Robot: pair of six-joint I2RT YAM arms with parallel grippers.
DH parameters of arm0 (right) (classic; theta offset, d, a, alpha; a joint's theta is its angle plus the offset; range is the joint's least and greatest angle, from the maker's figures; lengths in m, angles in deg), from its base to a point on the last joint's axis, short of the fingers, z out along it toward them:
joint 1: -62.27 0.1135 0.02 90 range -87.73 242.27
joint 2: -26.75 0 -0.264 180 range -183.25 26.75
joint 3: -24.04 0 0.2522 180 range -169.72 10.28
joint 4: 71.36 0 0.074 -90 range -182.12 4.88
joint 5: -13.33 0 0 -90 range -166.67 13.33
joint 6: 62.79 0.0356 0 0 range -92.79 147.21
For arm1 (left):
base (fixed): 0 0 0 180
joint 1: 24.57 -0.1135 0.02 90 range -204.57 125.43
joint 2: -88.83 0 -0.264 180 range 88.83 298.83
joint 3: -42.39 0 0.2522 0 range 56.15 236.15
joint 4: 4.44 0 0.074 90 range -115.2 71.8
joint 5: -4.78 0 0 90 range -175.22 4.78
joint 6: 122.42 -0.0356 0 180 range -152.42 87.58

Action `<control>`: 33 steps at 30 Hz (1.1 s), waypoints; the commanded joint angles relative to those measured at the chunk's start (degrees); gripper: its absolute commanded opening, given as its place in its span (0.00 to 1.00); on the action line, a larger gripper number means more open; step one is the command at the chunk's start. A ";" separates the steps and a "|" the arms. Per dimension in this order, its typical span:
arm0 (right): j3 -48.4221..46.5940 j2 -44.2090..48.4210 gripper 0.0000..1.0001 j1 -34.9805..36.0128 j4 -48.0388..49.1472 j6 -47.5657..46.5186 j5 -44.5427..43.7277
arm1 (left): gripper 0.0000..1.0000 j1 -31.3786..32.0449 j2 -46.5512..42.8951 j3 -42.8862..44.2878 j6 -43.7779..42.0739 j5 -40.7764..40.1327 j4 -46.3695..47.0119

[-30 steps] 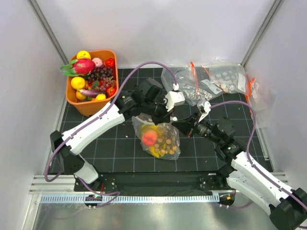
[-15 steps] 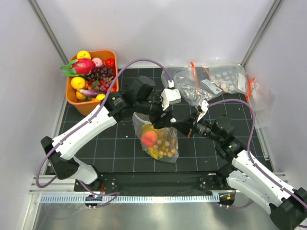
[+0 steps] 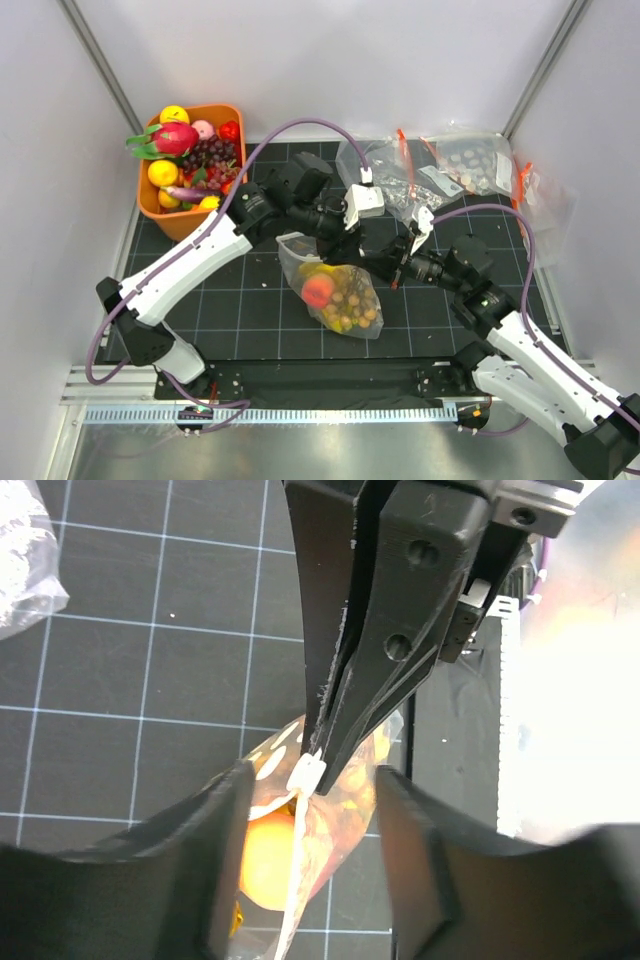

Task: Place the food in the zip-top bag and seal the zipper
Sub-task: Zip the zipper food storage bag at the center of the board.

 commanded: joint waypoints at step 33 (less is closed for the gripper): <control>-1.06 11.54 0.01 0.91 -2.24 -1.16 -16.85 | 0.00 -0.99 -6.02 -10.49 2.41 -7.80 8.59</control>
